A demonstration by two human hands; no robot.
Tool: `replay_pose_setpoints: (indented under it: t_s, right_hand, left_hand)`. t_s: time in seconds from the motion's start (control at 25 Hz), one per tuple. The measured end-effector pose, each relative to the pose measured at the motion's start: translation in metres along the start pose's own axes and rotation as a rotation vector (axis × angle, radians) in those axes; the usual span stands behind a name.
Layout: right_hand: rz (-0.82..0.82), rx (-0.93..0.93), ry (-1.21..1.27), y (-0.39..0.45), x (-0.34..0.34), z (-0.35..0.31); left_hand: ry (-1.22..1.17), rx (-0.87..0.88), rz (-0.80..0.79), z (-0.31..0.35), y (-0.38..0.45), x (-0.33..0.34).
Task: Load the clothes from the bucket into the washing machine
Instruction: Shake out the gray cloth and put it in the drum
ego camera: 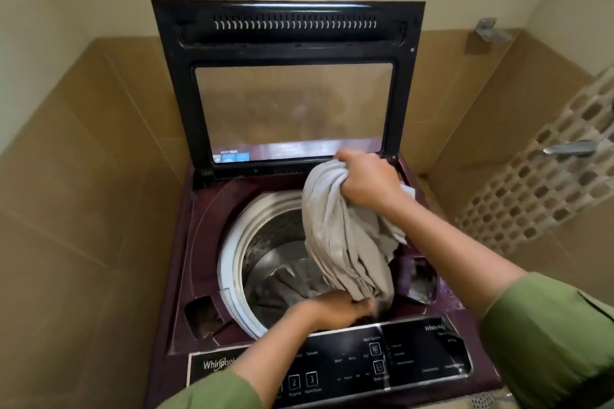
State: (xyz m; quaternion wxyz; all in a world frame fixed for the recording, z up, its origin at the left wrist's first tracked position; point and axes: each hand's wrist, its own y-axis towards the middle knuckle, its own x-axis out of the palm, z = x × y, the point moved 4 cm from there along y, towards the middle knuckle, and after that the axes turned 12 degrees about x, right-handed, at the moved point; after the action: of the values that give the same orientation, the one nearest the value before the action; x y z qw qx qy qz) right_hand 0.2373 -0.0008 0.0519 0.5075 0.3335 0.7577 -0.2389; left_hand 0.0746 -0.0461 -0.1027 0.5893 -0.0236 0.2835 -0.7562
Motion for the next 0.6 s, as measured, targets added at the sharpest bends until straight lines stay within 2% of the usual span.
replay_pose_setpoints:
  t_s: [0.08,0.16,0.28,0.36,0.44,0.48,0.52,0.6]
  right_hand:
    - [-0.11,-0.042,-0.095,-0.01,0.028,-0.004]
    - [-0.277,-0.049,-0.214,-0.02,0.061,0.0]
    - [-0.624,0.044,-0.303,-0.042,0.123,0.012]
    - [-0.864,0.216,-0.005,-0.063,0.165,0.011]
    - [-1.021,0.43,0.51,-0.076,0.193,-0.003]
    - [-1.025,0.503,0.684,-0.074,0.203,-0.009]
    - [-0.987,0.542,0.757,-0.067,0.213,-0.012]
    - [-0.809,0.496,0.62,-0.047,0.224,-0.007]
  left_hand:
    - [0.222,-0.075,-0.049,-0.015,-0.001,-0.01]
    - [0.31,-0.132,-0.075,-0.033,-0.02,-0.03]
    - [0.375,-0.226,0.033,-0.063,-0.06,-0.071]
    - [0.456,-0.292,0.167,-0.076,-0.081,-0.1]
    - [0.625,-0.338,0.307,-0.085,-0.092,-0.125]
    - [0.69,-0.353,0.364,-0.091,-0.095,-0.134]
    - [0.725,-0.366,0.411,-0.096,-0.098,-0.141]
    - [0.765,-0.388,0.457,-0.104,-0.1,-0.149]
